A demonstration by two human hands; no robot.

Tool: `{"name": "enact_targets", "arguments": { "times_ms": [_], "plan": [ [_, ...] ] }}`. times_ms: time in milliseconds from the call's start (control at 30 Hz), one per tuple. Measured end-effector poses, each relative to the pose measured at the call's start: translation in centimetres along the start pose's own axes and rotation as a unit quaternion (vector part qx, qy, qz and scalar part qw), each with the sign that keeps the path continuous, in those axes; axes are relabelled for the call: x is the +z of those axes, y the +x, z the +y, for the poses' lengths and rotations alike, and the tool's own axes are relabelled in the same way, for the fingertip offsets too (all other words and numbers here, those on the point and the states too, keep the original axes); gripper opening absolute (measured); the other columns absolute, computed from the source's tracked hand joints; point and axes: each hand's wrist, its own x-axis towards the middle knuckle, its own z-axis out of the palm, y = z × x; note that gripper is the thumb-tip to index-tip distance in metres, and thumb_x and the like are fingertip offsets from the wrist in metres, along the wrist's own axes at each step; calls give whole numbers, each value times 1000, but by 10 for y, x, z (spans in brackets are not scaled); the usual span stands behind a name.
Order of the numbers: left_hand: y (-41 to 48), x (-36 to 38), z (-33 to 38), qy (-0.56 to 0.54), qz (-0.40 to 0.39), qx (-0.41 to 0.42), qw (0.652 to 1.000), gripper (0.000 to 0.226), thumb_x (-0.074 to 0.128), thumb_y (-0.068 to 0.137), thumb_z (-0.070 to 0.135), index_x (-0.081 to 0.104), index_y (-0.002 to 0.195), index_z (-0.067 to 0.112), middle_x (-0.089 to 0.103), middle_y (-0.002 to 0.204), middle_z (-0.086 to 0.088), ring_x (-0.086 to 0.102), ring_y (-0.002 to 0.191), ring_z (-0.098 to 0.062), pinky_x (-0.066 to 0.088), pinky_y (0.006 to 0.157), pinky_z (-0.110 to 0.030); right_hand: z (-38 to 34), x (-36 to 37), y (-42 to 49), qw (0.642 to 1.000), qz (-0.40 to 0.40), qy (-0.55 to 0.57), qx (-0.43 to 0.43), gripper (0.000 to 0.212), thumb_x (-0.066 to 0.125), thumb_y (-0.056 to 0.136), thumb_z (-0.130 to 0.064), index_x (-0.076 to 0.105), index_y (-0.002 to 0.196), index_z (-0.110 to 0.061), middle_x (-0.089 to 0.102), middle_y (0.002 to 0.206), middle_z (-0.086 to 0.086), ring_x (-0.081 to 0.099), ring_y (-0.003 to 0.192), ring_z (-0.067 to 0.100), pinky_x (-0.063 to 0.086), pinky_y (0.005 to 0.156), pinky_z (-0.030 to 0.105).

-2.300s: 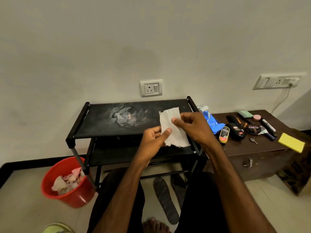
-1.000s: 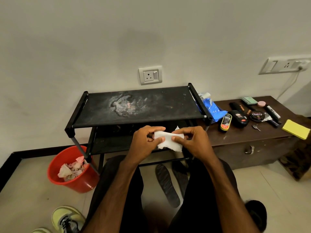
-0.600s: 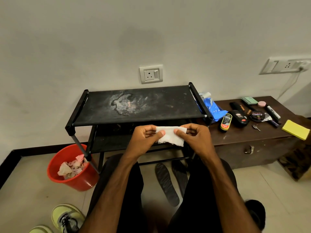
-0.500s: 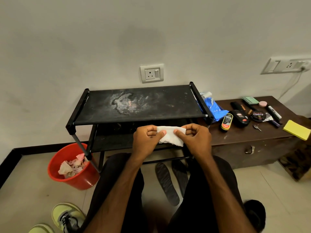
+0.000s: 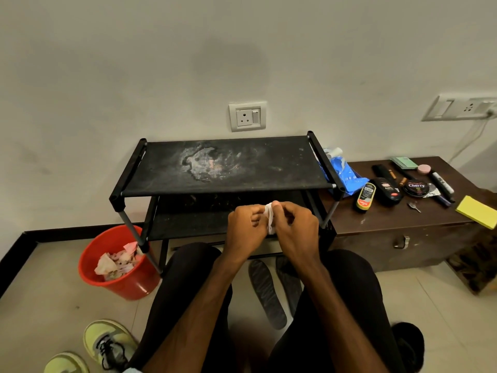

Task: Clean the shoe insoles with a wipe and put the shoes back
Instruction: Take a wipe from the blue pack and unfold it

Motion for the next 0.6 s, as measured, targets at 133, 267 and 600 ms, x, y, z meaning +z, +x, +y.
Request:
{"name": "enact_targets", "arguments": {
  "times_ms": [133, 267, 600],
  "plan": [
    [1, -4, 0, 1, 15, -4, 1000, 18, 67, 94, 8, 76, 109, 9, 78, 90, -1, 74, 77, -5, 63, 71, -29, 2, -4, 1, 1000, 5, 16, 8, 17, 68, 99, -26, 79, 105, -13, 76, 87, -7, 71, 77, 1, 60, 71, 21],
    [-1, -3, 0, 6, 8, 11, 1000, 14, 68, 94, 10, 77, 104, 10, 77, 85, -2, 74, 74, -7, 63, 68, -29, 4, -4, 0, 1000, 1, 7, 11, 17, 80, 89, -25, 79, 102, -14, 76, 87, -7, 72, 78, 1, 59, 70, 16],
    [1, -2, 0, 55, 39, 51, 996, 16, 70, 92, 13, 78, 104, 6, 78, 90, -4, 74, 76, -5, 61, 68, -24, 7, -7, 3, 994, 93, -13, 61, 9, 77, 90, -17, 78, 97, -12, 73, 83, -6, 69, 72, 1, 57, 64, 14]
  ]
}}
